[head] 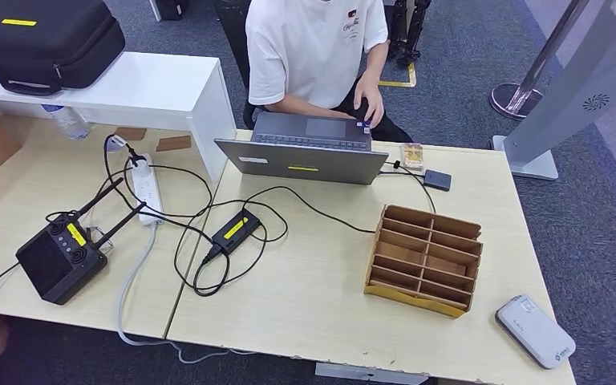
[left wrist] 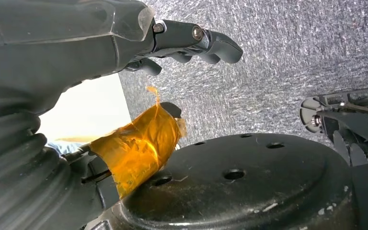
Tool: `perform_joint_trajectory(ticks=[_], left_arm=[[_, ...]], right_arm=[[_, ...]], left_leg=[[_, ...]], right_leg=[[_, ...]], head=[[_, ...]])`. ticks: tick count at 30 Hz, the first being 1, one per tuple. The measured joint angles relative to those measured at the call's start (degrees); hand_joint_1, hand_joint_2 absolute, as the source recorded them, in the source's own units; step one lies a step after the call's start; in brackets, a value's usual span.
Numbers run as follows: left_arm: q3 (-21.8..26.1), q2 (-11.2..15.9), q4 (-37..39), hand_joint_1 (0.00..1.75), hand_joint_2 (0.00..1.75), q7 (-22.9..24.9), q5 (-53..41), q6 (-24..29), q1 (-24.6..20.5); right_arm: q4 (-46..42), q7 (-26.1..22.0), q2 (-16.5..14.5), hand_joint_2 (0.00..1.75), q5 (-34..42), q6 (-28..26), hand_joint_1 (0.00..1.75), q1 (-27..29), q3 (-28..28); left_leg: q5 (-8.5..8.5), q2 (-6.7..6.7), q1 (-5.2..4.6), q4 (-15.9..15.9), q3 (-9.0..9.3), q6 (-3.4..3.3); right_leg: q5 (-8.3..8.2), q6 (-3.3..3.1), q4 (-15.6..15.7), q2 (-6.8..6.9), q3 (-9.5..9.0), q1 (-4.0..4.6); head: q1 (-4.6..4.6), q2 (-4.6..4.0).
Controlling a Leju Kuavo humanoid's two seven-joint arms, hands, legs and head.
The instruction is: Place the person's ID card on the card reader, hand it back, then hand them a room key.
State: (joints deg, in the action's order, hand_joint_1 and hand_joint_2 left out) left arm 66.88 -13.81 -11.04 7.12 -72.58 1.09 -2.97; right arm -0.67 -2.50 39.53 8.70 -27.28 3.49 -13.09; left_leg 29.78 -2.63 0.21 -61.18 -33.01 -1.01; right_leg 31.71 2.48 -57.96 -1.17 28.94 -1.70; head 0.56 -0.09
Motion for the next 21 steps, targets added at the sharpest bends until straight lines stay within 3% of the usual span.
perform_joint_trajectory(ticks=[5,12,16,21], left_arm=[[0.15,0.02,0.0,0.0,1.75,0.1,-0.18,-0.07,-0.08],[0.16,0.01,0.0,0.0,1.75,0.97,-0.41,0.29,-0.22],[0.31,-0.01,0.0,0.0,0.0,1.32,0.28,0.6,-0.24],[1.21,-0.04,0.0,0.0,0.0,2.77,1.27,1.34,-0.28]], right_arm=[[-0.03,0.97,-4.6,1.75,1.42,0.18,0.0,-0.46,-1.9],[-1.43,6.33,-13.29,1.75,1.77,1.79,0.0,-1.13,-6.15],[-2.46,8.47,-18.13,1.75,1.18,3.19,0.0,-1.46,-8.19],[-3.24,10.55,-22.46,1.75,0.45,5.52,0.0,-1.81,-8.98]], left_leg=[[-0.02,0.0,0.03,0.0,0.03,0.03],[-0.05,0.01,0.09,0.06,0.07,0.07],[-0.06,0.01,0.09,0.09,0.09,0.1],[-0.06,0.02,0.11,0.11,0.08,0.1]], right_leg=[[-0.02,-0.02,-0.01,-0.01,-0.04,0.03],[-0.02,-0.03,-0.04,-0.03,-0.05,0.08],[-0.02,-0.04,-0.05,-0.03,-0.05,0.08],[-0.02,-0.04,-0.06,-0.03,-0.05,0.08]], head=[[0.02,0.0],[0.01,0.0],[0.0,0.0],[0.02,0.0]])
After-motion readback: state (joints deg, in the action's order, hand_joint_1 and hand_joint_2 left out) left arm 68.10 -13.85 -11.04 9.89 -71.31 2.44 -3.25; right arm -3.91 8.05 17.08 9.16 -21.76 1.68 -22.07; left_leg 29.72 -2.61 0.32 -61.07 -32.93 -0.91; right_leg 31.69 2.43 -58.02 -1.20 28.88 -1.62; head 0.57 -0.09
